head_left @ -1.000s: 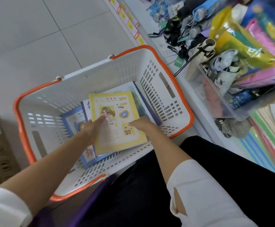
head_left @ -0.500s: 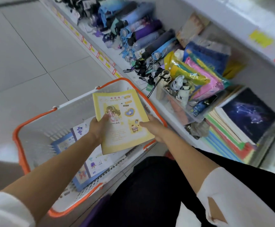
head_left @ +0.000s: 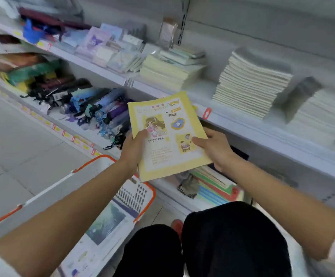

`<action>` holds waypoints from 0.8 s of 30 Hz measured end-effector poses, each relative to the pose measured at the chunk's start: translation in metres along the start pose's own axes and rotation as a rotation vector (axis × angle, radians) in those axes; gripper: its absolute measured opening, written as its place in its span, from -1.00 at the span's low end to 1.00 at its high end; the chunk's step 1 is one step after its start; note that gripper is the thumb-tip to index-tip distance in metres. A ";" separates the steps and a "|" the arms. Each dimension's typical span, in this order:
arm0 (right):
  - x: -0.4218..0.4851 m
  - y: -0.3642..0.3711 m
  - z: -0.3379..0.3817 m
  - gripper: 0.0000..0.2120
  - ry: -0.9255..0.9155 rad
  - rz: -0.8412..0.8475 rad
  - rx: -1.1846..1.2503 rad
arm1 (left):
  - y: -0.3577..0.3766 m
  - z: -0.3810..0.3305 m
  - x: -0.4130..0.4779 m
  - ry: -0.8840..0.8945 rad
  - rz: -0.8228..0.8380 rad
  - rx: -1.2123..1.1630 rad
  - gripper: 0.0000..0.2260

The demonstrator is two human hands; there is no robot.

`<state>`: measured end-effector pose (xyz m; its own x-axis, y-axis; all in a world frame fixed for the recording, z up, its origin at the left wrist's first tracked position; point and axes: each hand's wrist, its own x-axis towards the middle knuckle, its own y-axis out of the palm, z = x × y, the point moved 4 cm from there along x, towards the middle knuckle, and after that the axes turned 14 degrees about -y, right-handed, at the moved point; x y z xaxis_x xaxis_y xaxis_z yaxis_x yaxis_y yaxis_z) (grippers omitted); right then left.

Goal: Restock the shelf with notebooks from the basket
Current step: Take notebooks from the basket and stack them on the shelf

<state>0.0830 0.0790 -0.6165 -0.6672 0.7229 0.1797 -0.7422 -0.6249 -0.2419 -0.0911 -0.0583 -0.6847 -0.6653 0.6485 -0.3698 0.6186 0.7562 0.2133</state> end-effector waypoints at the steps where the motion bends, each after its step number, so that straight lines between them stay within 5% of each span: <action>1: -0.001 -0.017 0.012 -0.78 -0.024 -0.044 0.009 | 0.016 -0.014 -0.002 0.032 0.027 0.031 -0.74; 11: 0.009 -0.155 0.089 -0.78 -0.266 -0.524 0.065 | 0.174 -0.152 -0.014 0.333 0.238 0.202 -0.89; 15: 0.045 -0.190 0.096 -0.92 -0.236 -0.729 0.091 | 0.218 -0.193 0.000 0.312 0.266 0.181 -0.70; 20: 0.081 -0.212 0.099 -0.80 -0.201 -0.844 0.229 | 0.244 -0.202 0.009 0.304 0.199 0.073 -0.67; 24: 0.068 -0.211 0.085 -0.71 -0.282 -0.717 0.099 | 0.233 -0.172 0.005 0.468 0.137 0.121 -0.70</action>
<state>0.1892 0.2347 -0.4724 -0.0028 0.8664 0.4993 -0.9918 -0.0662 0.1093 -0.0216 0.1360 -0.4813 -0.6737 0.7314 0.1055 0.7389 0.6640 0.1149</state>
